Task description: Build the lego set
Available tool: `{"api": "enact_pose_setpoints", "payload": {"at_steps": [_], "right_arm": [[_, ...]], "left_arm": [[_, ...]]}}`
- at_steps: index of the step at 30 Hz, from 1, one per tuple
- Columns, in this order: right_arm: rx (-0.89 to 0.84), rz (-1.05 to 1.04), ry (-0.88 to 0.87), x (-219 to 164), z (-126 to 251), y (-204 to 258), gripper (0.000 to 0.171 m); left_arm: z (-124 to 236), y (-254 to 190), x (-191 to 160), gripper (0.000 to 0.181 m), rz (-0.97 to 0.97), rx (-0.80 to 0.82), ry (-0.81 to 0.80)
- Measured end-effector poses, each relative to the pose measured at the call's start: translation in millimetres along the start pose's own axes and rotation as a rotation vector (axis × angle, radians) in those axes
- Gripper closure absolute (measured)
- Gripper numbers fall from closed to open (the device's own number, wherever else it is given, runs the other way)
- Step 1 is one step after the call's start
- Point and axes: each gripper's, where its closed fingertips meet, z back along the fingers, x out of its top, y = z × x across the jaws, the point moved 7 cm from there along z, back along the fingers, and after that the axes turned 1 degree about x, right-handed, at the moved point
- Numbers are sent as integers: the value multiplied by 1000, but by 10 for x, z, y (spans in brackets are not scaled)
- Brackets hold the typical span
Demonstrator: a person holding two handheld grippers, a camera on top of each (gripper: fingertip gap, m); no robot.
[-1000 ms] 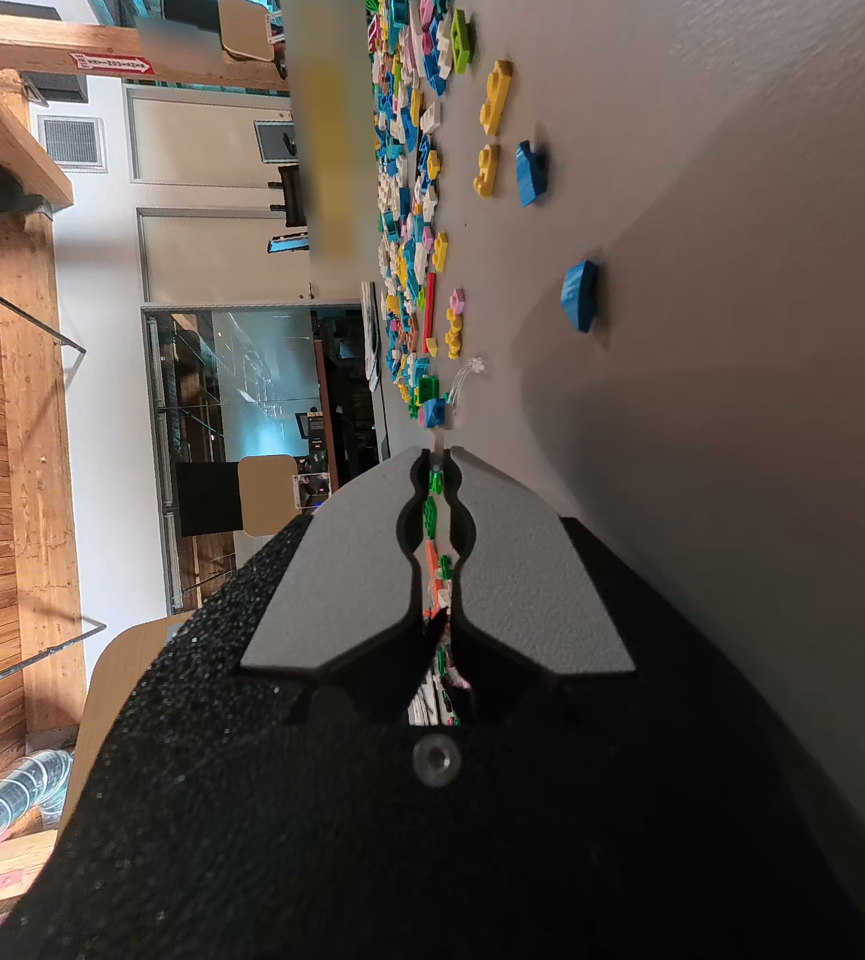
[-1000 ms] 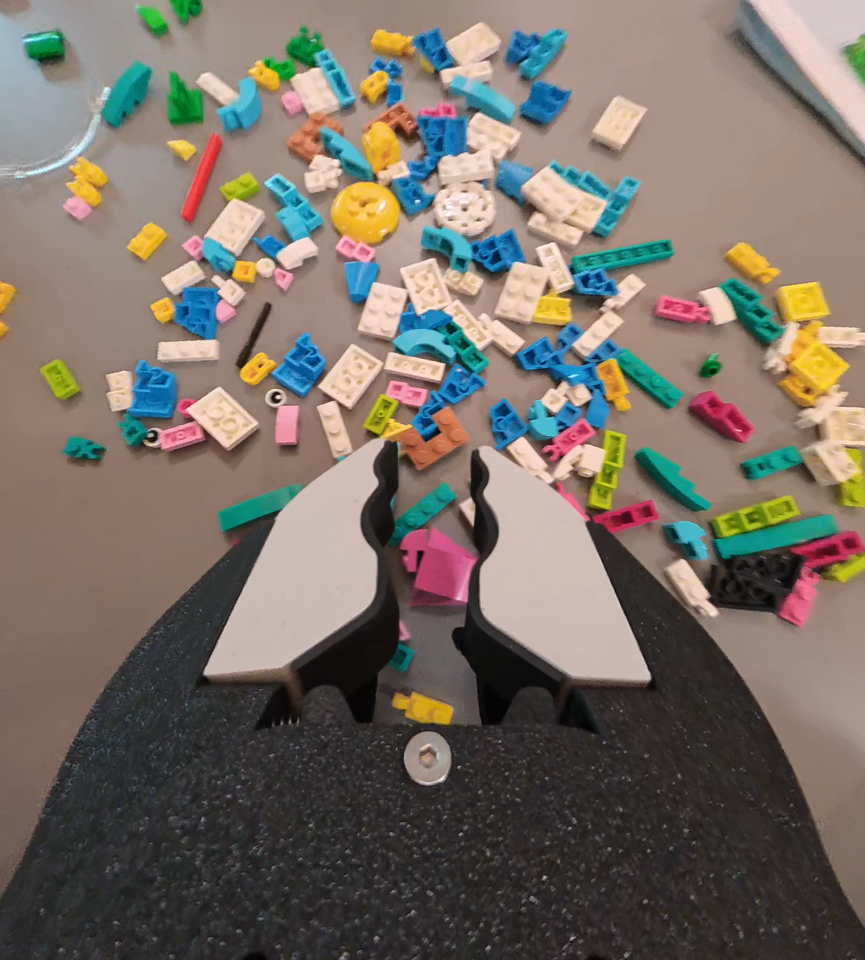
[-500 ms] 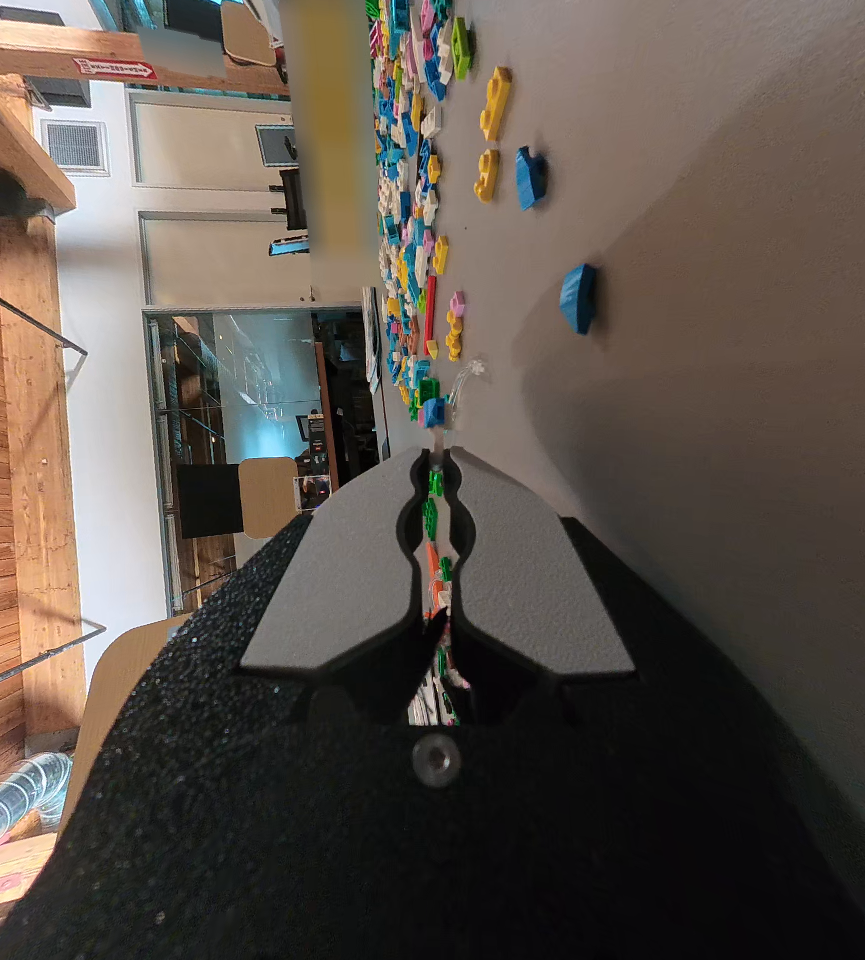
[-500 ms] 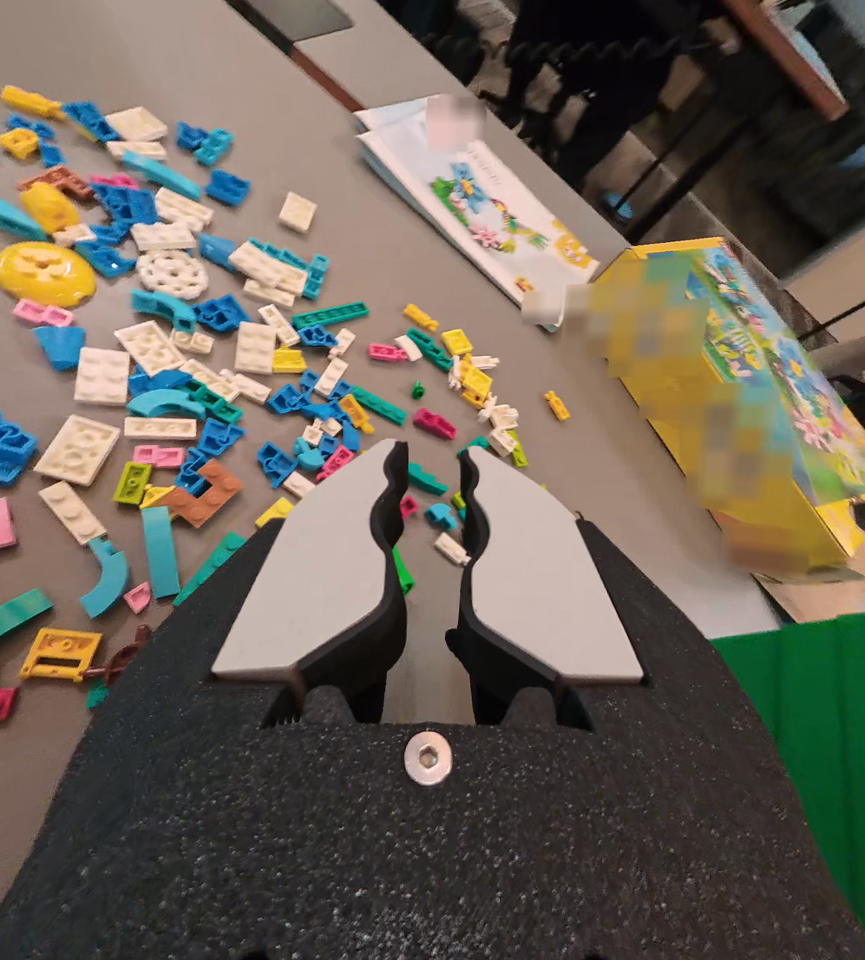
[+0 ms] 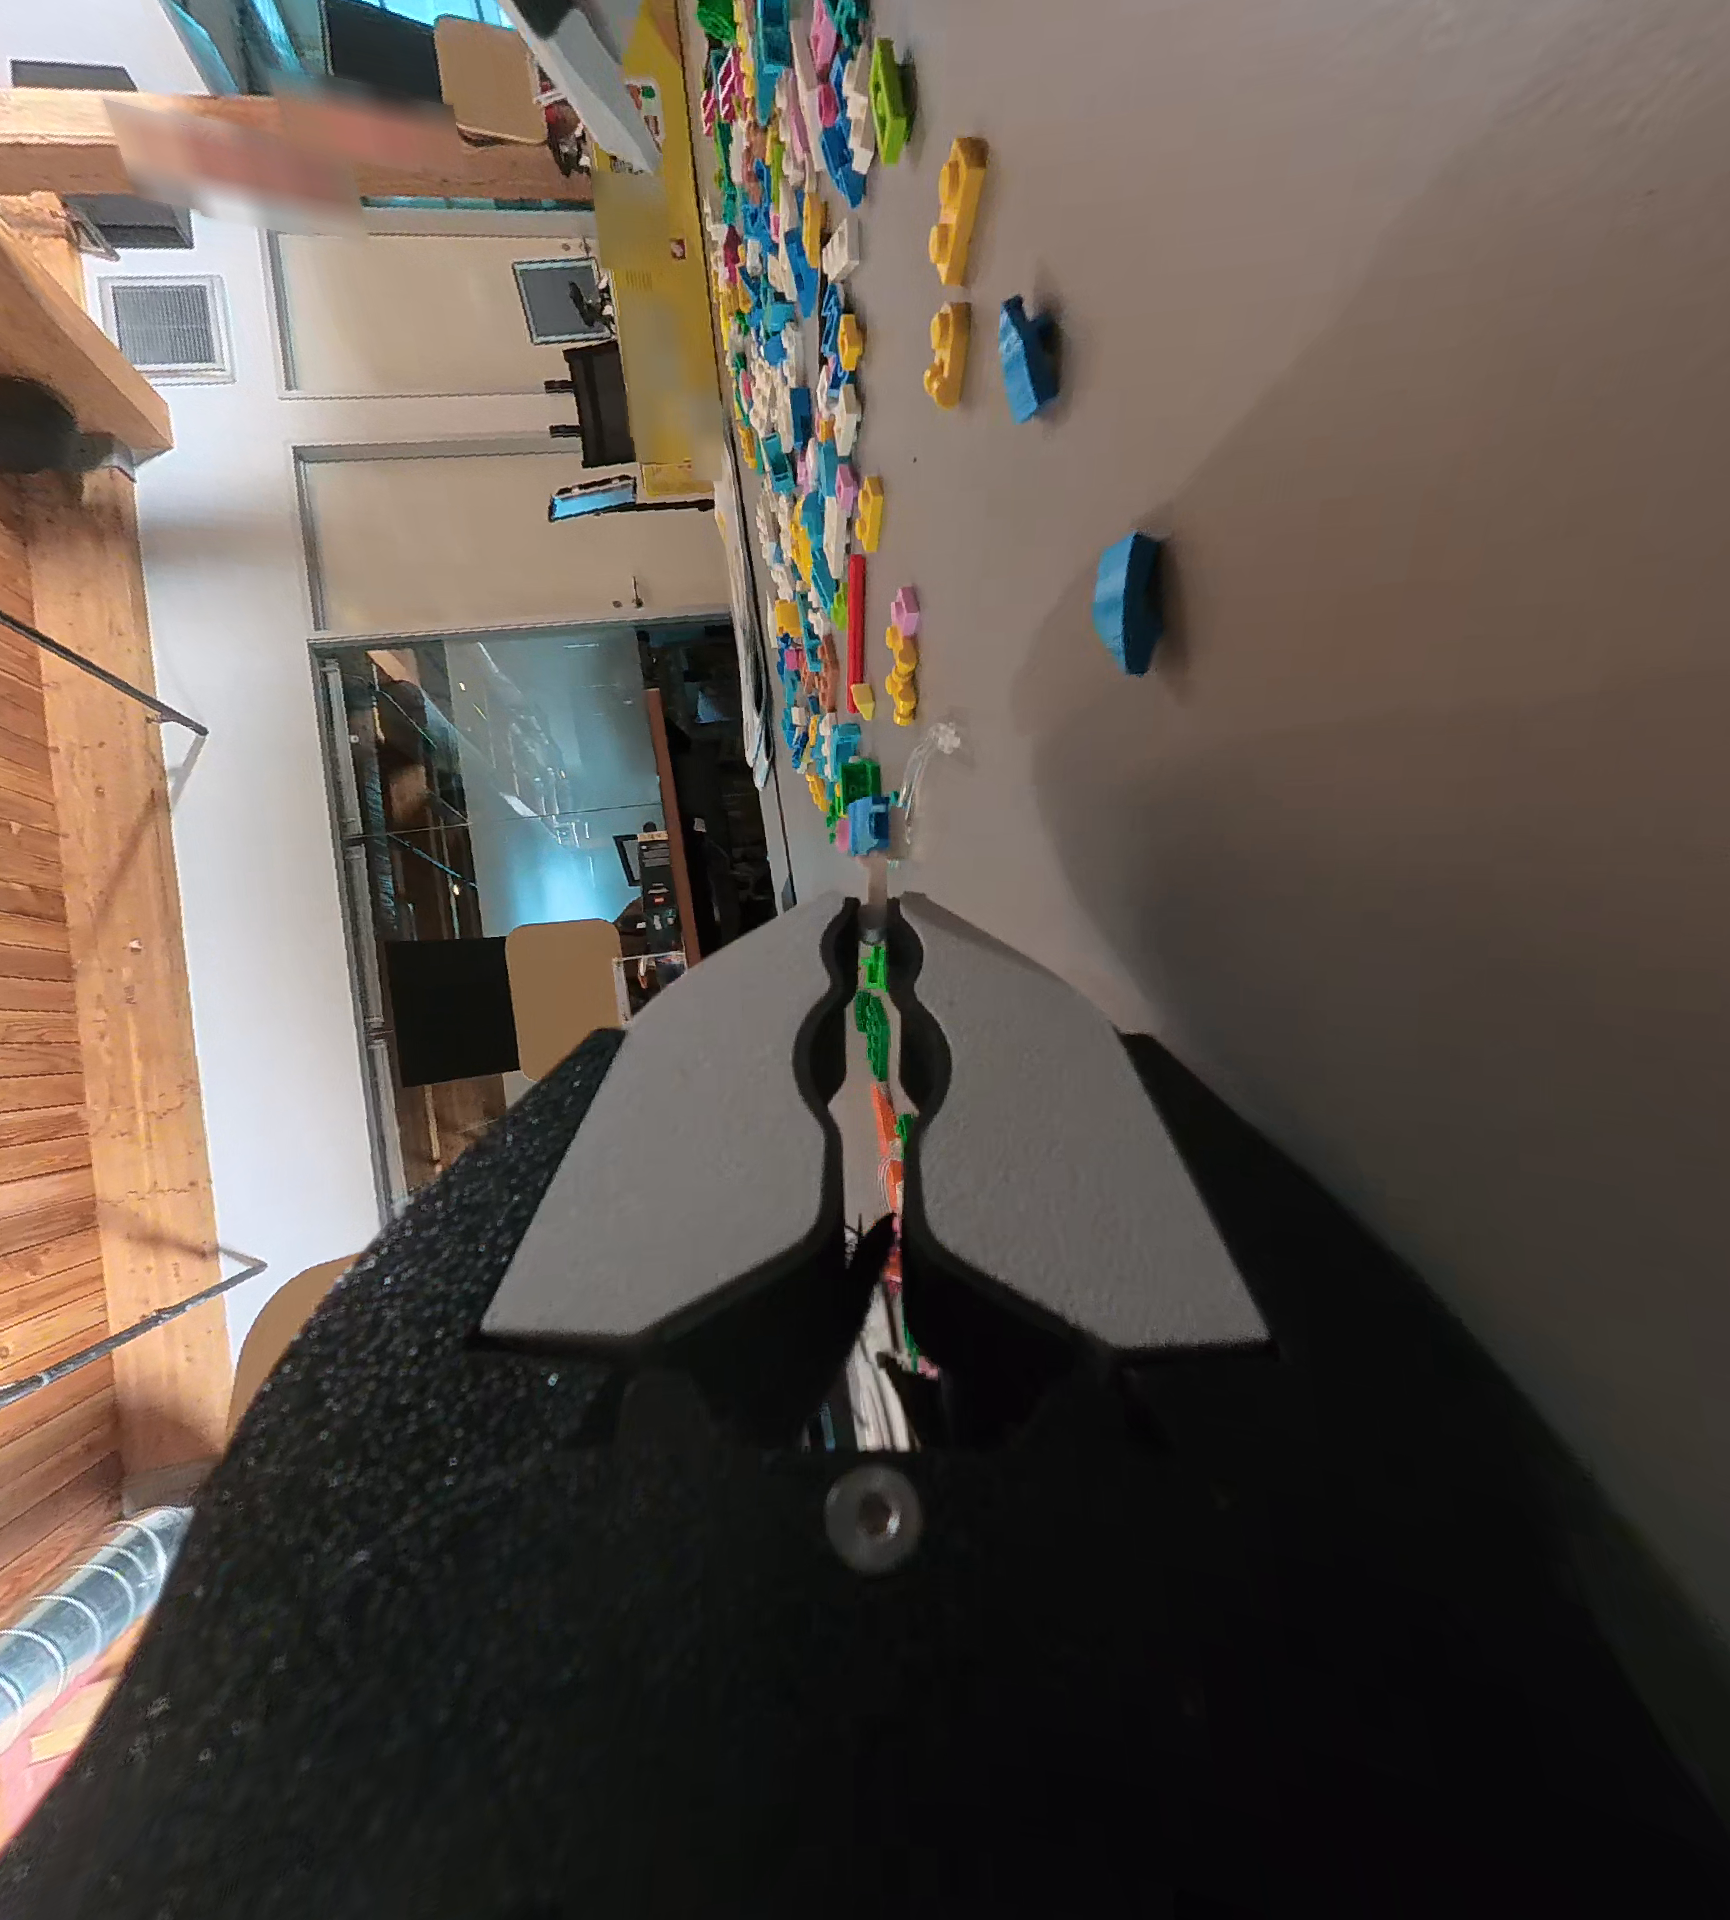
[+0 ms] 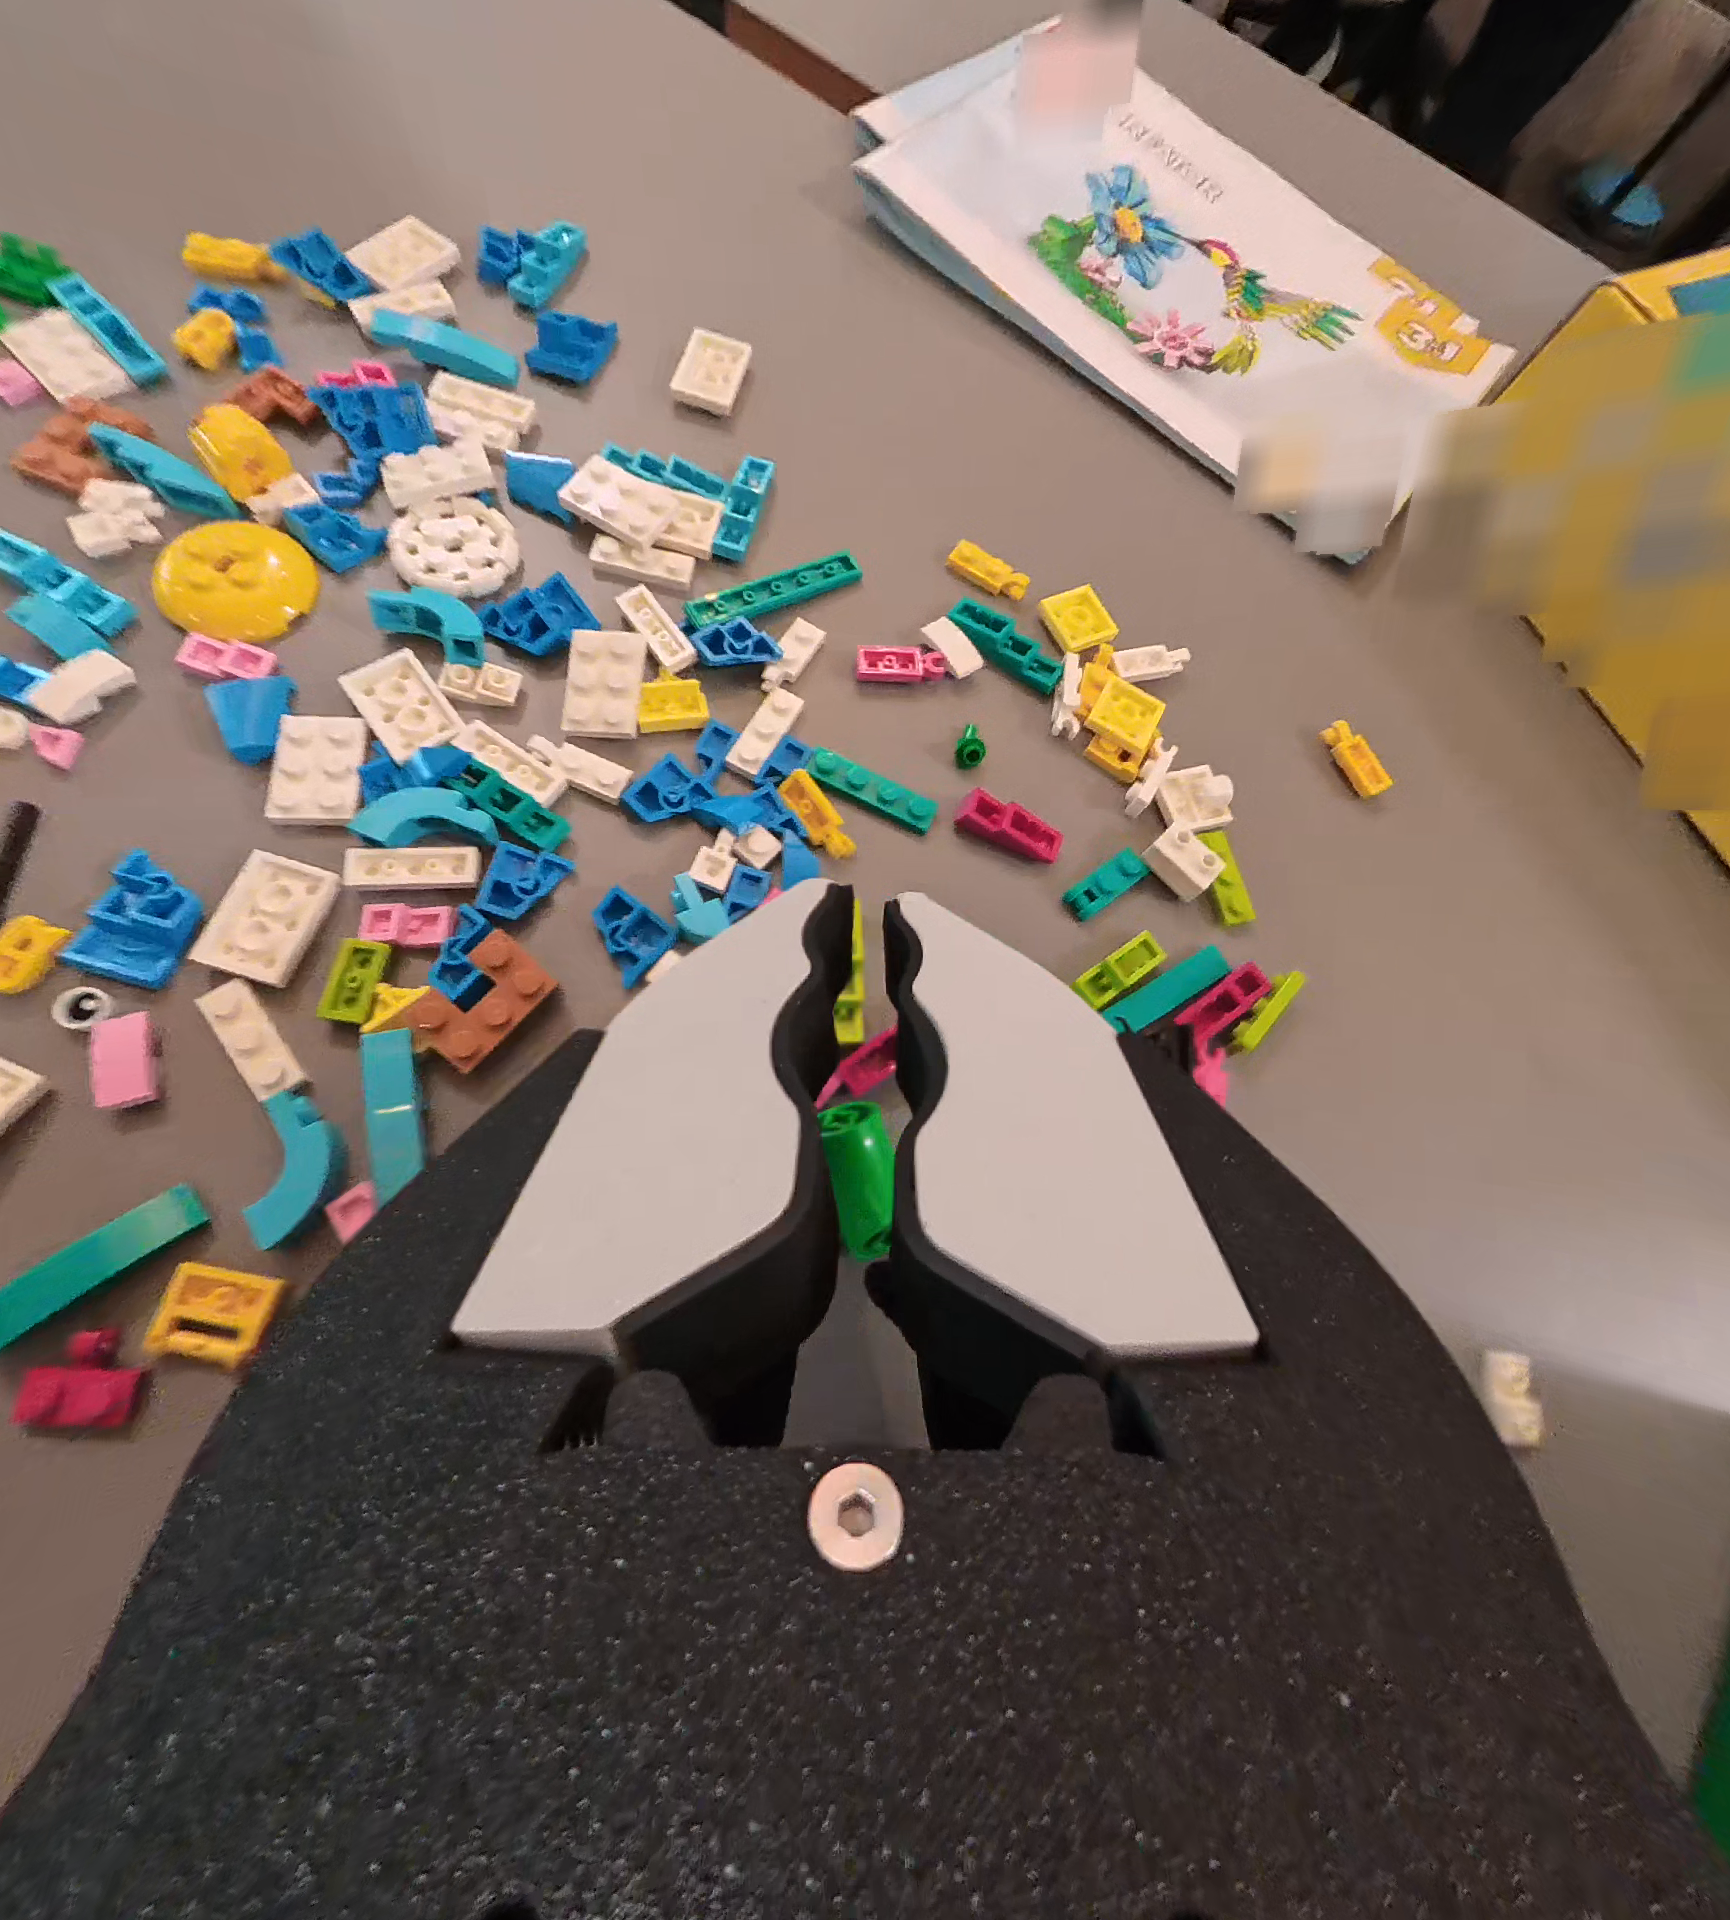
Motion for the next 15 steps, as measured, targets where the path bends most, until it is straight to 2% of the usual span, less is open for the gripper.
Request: {"api": "enact_pose_setpoints", "payload": {"at_steps": [9,15], "right_arm": [[185,73,175,45,-376,-54,164],[313,78,233,57,-411,-26,160]], "left_arm": [[2,8,-19,177,24,4,4],[1,10,-30,177,39,2,5]]}}
